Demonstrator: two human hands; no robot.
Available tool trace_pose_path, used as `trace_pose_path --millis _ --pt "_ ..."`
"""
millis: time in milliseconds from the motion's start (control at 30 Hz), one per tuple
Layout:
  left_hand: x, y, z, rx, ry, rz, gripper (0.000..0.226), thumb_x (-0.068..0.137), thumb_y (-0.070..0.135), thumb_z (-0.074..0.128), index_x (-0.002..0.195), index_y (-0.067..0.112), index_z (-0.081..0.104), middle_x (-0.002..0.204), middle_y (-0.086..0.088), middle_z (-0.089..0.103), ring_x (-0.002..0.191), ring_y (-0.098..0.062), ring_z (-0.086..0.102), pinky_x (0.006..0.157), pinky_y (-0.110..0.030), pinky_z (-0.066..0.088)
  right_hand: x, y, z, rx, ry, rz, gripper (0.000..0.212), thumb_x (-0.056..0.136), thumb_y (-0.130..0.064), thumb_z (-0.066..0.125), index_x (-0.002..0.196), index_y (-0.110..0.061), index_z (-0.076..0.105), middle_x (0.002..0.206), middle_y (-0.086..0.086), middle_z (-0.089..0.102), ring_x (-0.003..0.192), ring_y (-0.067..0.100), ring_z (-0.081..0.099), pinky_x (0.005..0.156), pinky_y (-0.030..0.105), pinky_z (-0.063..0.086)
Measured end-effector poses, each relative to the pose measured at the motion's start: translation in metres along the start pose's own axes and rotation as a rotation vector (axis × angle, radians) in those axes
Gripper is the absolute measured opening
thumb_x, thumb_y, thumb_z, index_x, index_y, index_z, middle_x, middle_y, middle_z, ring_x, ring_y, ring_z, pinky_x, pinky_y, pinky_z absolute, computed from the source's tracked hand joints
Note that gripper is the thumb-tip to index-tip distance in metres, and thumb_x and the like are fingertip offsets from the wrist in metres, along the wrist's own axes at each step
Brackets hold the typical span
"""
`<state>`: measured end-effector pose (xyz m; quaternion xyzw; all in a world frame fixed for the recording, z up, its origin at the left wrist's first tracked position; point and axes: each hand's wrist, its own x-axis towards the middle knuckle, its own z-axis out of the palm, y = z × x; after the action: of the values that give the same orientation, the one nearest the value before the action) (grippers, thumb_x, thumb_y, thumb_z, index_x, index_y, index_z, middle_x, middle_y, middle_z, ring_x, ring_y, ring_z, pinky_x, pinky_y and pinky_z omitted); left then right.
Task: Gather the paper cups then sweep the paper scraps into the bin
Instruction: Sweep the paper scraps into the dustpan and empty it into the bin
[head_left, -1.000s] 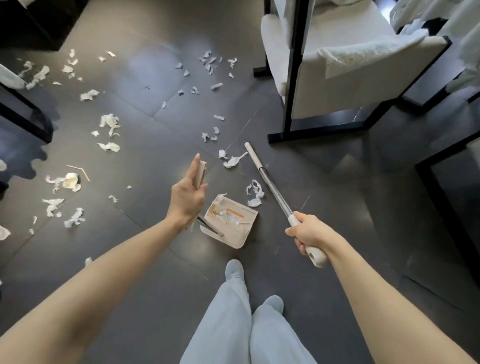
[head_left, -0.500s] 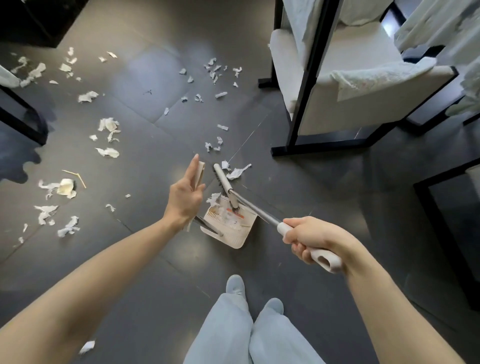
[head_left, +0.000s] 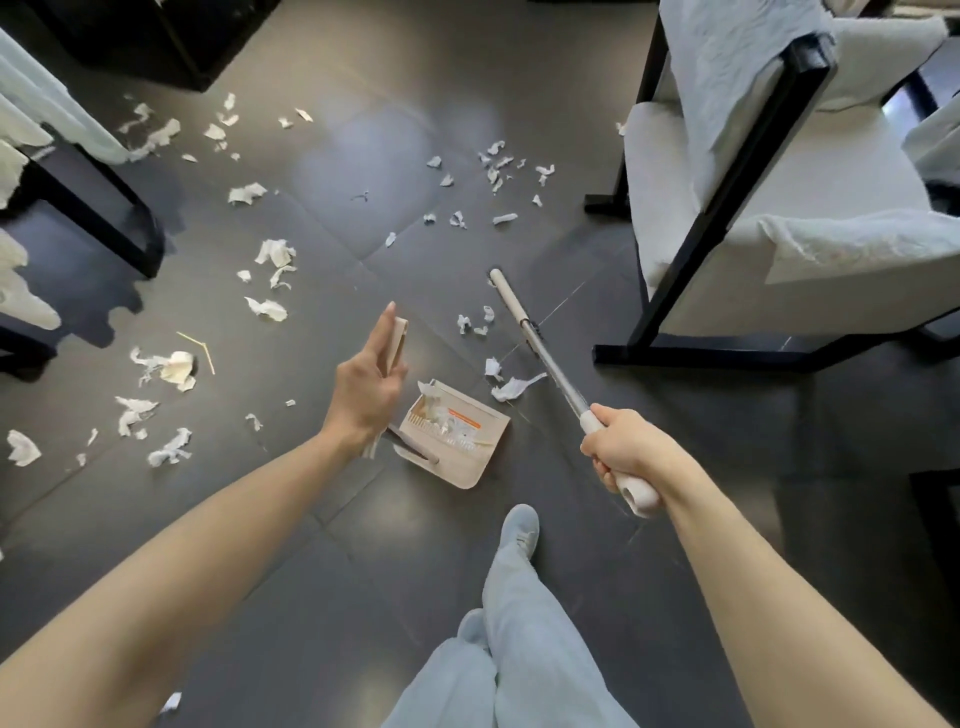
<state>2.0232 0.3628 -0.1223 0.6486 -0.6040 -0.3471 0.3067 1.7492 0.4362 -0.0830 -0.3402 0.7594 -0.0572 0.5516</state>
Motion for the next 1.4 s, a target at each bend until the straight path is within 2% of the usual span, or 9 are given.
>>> trace_pose_path --millis 100,333,500,667,900,1100,1167,1267,1400 --pt "0.041 -0.003 0.004 0.059 0.022 -0.018 0.074 0.088 0.006 0.061 0.148 0.036 0.030 0.118 0.005 0.062 0.099 -0.010 0.057 0.079 0.007 0.028 0.027 -0.008 0.004 -0.165 -0.062 0.028 0.021 0.083 -0.004 0.038 0.102 -0.010 0.045 0.055 0.008 0.051 0.051 0.023 0.047 0.058 0.032 0.041" --pt "0.088 0.011 0.017 0.123 0.019 -0.029 0.073 0.088 0.009 0.063 0.148 0.036 0.031 0.115 0.003 0.064 0.095 -0.012 0.056 0.074 0.007 0.027 0.039 -0.045 -0.005 0.303 -0.324 0.203 0.030 0.091 0.002 0.040 0.109 -0.018 0.053 0.055 0.001 0.040 0.035 0.006 0.035 0.035 0.015 0.031" --pt "0.103 0.014 0.009 0.156 0.030 -0.023 0.073 0.089 0.007 0.062 0.149 0.034 0.030 0.119 0.001 0.063 0.094 -0.009 0.054 0.072 0.010 0.025 0.037 -0.084 -0.046 0.462 -0.334 0.189 0.037 0.094 0.004 0.039 0.114 -0.027 0.045 0.051 -0.001 0.041 0.030 0.003 0.035 0.032 0.011 0.030" --pt "0.117 0.019 -0.003 0.120 0.064 -0.033 0.074 0.088 0.001 0.062 0.149 0.029 0.031 0.118 0.016 0.052 0.103 -0.002 0.052 0.079 0.011 0.025 0.048 -0.128 -0.075 0.402 -0.261 0.096 0.044 0.093 0.004 0.041 0.128 -0.022 0.049 0.057 0.001 0.039 0.030 0.004 0.035 0.032 0.013 0.031" --pt "0.155 0.013 -0.029 0.150 0.135 -0.063 0.072 0.088 0.004 0.063 0.149 0.029 0.032 0.119 0.021 0.048 0.106 -0.002 0.050 0.082 0.010 0.025 0.121 -0.179 -0.082 0.340 -0.096 0.061 0.058 0.092 0.002 0.045 0.144 -0.021 0.036 0.076 0.003 0.042 0.030 0.003 0.039 0.034 0.012 0.033" --pt "0.210 -0.010 -0.043 0.157 0.118 -0.097 0.072 0.089 0.008 0.062 0.149 0.033 0.031 0.126 0.007 0.061 0.109 -0.017 0.060 0.085 -0.006 0.033 0.192 -0.197 -0.065 -0.097 -0.013 -0.004 0.056 0.088 -0.004 0.043 0.140 -0.024 0.039 0.076 0.006 0.050 0.054 0.018 0.047 0.049 0.027 0.043" --pt "0.235 -0.017 -0.049 0.164 0.115 -0.087 0.071 0.089 0.009 0.062 0.148 0.033 0.032 0.123 0.000 0.065 0.104 -0.022 0.062 0.082 -0.006 0.033 0.204 -0.201 -0.055 -0.200 -0.043 0.011 0.047 0.087 -0.006 0.045 0.127 -0.030 0.039 0.070 0.008 0.052 0.053 0.021 0.048 0.054 0.031 0.045" --pt "0.269 -0.021 -0.055 0.162 0.096 -0.052 0.071 0.088 0.006 0.063 0.148 0.030 0.034 0.126 -0.003 0.064 0.109 -0.025 0.061 0.082 -0.001 0.030 0.210 -0.206 -0.034 -0.114 -0.172 0.101 0.050 0.087 -0.001 0.052 0.132 -0.020 0.040 0.062 0.010 0.049 0.044 0.018 0.043 0.049 0.030 0.041" --pt "0.291 -0.012 -0.046 0.141 0.055 0.008 0.070 0.087 0.005 0.062 0.148 0.025 0.034 0.120 -0.008 0.067 0.101 -0.029 0.064 0.081 -0.009 0.034 0.192 -0.219 -0.011 -0.079 -0.303 0.159 0.039 0.085 0.002 0.041 0.111 -0.028 0.040 0.059 0.007 0.048 0.043 0.015 0.040 0.045 0.025 0.038"
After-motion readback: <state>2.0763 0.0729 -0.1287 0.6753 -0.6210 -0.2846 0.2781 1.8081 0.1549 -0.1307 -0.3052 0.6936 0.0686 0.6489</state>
